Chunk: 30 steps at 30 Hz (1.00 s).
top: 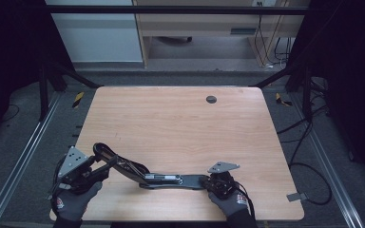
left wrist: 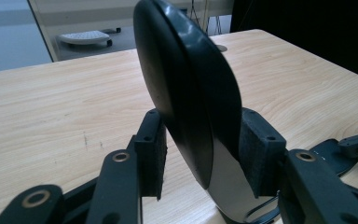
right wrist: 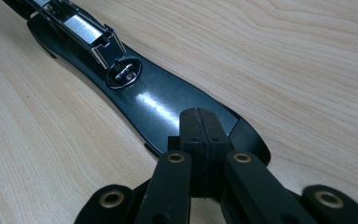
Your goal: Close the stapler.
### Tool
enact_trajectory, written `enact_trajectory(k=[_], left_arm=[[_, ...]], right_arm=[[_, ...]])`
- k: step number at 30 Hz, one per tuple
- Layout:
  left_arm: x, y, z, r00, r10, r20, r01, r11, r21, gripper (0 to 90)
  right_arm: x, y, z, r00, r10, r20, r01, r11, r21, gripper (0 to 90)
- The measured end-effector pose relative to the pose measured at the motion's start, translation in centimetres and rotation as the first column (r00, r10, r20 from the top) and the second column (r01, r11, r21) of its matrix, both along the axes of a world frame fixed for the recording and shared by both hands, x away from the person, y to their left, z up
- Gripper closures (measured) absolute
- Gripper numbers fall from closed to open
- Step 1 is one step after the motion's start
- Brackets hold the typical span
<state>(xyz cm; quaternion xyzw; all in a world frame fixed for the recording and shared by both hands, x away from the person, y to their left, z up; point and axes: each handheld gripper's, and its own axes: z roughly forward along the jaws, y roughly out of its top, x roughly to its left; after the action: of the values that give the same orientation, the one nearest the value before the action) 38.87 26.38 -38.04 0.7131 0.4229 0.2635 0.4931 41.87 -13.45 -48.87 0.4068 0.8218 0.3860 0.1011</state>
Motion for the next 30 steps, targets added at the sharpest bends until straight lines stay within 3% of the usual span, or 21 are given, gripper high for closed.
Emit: enact_trajectory(k=[30], left_arm=[[-0.1,-2.2,0.9,0.9992,-0.031,0.026,0.030,0.9992,0.026,57.6]], right_arm=[[0.1,0.0,-0.1,1.0000,0.002,0.004,-0.002,1.000,0.010,90.0]])
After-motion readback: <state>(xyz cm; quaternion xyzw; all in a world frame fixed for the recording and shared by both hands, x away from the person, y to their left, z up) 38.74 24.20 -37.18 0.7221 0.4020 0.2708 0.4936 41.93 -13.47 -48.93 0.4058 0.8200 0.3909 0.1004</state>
